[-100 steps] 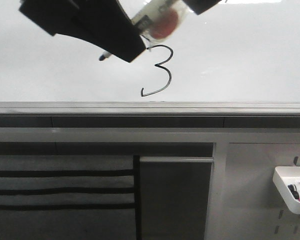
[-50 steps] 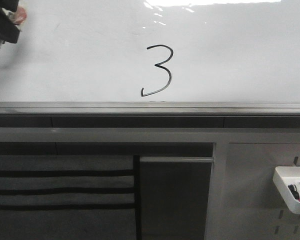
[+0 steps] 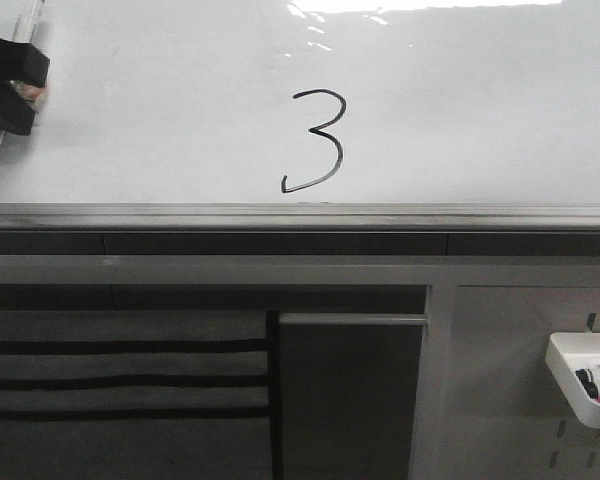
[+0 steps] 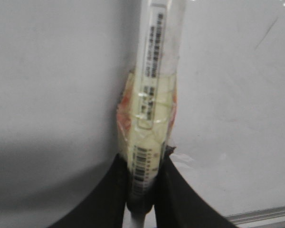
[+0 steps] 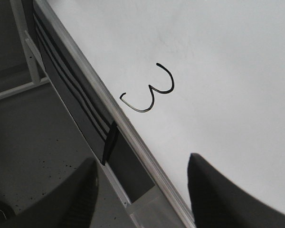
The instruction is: Write number 3 on whiteboard
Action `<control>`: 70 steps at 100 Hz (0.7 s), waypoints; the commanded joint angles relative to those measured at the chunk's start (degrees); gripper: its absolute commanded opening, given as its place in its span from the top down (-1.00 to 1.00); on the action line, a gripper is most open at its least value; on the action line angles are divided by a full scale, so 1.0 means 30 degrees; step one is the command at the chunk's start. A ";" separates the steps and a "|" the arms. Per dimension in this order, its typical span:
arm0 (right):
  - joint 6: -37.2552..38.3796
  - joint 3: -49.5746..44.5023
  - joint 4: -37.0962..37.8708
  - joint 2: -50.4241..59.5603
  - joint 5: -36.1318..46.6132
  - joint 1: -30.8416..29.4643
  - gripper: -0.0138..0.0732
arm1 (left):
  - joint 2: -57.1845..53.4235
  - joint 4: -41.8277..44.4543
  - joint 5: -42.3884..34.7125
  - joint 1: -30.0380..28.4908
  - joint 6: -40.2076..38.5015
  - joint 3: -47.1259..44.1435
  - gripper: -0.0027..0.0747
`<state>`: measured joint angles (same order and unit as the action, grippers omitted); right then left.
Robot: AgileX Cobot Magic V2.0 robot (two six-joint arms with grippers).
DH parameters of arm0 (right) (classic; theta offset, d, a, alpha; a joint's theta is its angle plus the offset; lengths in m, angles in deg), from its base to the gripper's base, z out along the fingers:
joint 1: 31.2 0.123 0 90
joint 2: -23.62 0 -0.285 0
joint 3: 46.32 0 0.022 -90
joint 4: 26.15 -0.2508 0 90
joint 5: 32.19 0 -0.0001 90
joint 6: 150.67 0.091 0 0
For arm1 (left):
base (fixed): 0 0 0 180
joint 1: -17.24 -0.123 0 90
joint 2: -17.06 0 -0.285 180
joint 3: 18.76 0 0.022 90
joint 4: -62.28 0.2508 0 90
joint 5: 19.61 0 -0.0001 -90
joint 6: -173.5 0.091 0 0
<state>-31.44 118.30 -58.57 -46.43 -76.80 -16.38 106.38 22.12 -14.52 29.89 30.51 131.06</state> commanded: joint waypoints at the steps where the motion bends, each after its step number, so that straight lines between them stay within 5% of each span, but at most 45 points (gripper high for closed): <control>1: 0.0069 0.0442 -0.0664 0.0399 0.0784 -0.0107 -0.17 | -0.0322 -0.0287 -0.0702 -0.0054 -0.0179 0.0502 0.98; 31: 0.0069 0.0442 -0.0664 0.0399 0.0784 -0.0107 -0.17 | -0.0056 -0.0251 -0.0502 -0.0054 -0.0179 0.0573 0.93; 42: 0.0162 0.0442 -0.0664 0.0399 0.0323 -0.0107 -0.17 | -0.0056 -0.0133 -0.0428 -0.0054 -0.0179 0.0573 0.62; 59: 0.1521 0.0514 -0.0245 0.0424 -0.0276 -0.0142 -0.17 | -0.0444 0.1305 -0.0237 -0.0054 -0.0179 0.0573 -0.15; 70: 0.4382 0.1075 0.1642 0.0668 -0.1335 -0.0554 -0.17 | -0.1769 0.2504 0.1338 -0.0054 -0.0179 0.0584 -0.27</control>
<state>-24.96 118.63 -56.58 -46.33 -80.75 -16.81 106.36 26.97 -11.44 29.89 30.48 131.06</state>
